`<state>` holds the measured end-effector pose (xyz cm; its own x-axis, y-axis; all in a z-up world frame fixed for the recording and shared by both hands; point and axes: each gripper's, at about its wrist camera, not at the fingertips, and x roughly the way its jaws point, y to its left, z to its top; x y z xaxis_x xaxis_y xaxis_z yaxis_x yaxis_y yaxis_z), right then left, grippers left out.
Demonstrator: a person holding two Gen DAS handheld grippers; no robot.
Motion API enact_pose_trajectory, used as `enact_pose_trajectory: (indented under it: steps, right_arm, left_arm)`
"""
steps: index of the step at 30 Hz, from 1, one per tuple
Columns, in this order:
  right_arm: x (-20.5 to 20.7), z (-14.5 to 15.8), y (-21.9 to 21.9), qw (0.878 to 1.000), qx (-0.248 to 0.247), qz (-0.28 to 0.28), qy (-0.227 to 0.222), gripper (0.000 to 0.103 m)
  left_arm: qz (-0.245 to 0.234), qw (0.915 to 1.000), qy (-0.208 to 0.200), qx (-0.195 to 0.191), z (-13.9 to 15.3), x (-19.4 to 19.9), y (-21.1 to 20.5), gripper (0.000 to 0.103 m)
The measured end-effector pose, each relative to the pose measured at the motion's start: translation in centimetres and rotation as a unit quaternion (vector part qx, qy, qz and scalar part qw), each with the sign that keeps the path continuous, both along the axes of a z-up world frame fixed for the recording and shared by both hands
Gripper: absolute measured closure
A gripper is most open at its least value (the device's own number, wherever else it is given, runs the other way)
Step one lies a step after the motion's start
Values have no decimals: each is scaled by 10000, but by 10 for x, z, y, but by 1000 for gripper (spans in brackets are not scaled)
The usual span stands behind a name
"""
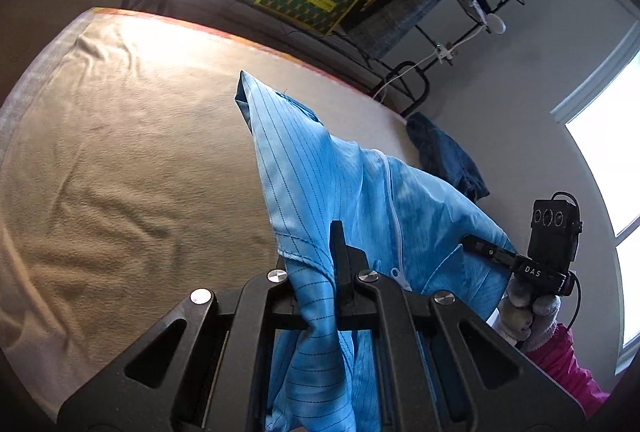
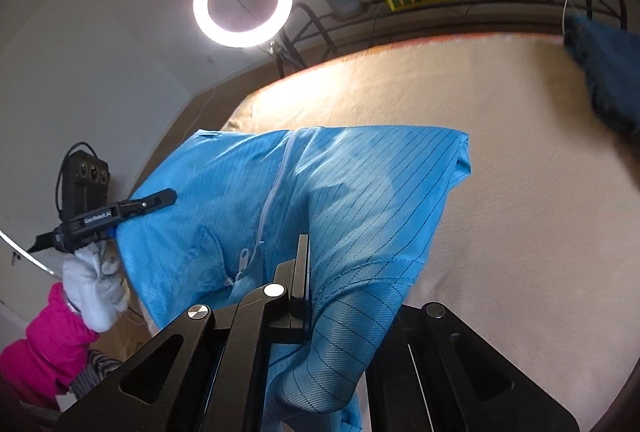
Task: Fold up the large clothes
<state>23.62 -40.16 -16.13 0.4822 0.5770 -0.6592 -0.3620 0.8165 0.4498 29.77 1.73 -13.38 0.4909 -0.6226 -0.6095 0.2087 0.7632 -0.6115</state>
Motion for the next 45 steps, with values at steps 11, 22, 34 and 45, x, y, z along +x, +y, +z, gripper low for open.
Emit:
enact_pose_trajectory:
  steps: [11, 22, 34, 45]
  right_arm:
    - [-24, 50, -83, 9970, -472, -418, -442, 100]
    - [-13, 87, -205, 9888, -770, -1060, -718, 100]
    - [62, 108, -315, 9772, -1190, -1449, -997, 100]
    - [146, 83, -370, 9717, -1231, -1635, -1178, 100]
  left_arm:
    - [-529, 9980, -200, -279, 31, 2, -112, 100]
    - [-1114, 9913, -515, -468, 66, 49, -255, 100]
    - [-1229, 9882, -689, -605, 62, 156, -393, 100]
    - [-1109, 9895, -847, -369, 43, 242, -466, 100]
